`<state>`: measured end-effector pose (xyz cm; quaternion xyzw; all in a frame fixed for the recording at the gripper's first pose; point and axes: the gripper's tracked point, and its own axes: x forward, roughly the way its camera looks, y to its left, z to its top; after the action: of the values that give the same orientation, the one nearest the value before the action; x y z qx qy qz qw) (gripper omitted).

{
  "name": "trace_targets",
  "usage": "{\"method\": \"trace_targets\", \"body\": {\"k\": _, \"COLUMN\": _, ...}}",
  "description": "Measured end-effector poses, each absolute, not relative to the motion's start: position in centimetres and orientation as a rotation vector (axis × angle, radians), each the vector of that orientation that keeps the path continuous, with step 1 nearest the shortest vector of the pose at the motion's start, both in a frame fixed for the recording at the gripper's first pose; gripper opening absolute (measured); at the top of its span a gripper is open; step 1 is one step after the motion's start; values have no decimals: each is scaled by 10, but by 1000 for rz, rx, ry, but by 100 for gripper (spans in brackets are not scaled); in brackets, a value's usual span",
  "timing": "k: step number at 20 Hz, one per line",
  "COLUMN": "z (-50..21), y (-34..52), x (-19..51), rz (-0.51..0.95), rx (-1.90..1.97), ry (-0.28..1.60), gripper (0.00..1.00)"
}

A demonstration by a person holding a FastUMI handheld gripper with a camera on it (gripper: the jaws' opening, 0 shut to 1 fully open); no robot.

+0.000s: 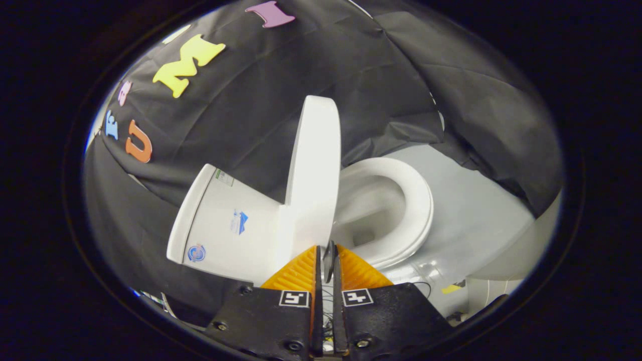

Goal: Open the toilet lid.

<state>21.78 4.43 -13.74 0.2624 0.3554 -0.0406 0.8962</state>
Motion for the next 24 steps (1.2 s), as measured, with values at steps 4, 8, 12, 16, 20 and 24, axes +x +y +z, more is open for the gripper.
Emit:
{"method": "trace_targets", "body": {"k": 4, "z": -129, "y": 52, "x": 219, "rz": -72, "rx": 525, "ry": 733, "gripper": 11}}
{"method": "trace_targets", "body": {"k": 8, "z": -120, "y": 64, "x": 221, "rz": -63, "rx": 483, "ry": 724, "gripper": 11}}
{"method": "trace_targets", "body": {"k": 12, "z": -110, "y": 77, "x": 222, "rz": -46, "rx": 445, "ry": 722, "gripper": 11}}
{"method": "trace_targets", "body": {"k": 16, "z": -99, "y": 93, "x": 224, "rz": -29, "rx": 420, "ry": 707, "gripper": 11}}
{"method": "trace_targets", "body": {"k": 20, "z": -90, "y": 110, "x": 228, "rz": -13, "rx": 379, "ry": 700, "gripper": 11}}
{"method": "trace_targets", "body": {"k": 24, "z": -84, "y": 120, "x": 229, "rz": -10, "rx": 351, "ry": 694, "gripper": 11}}
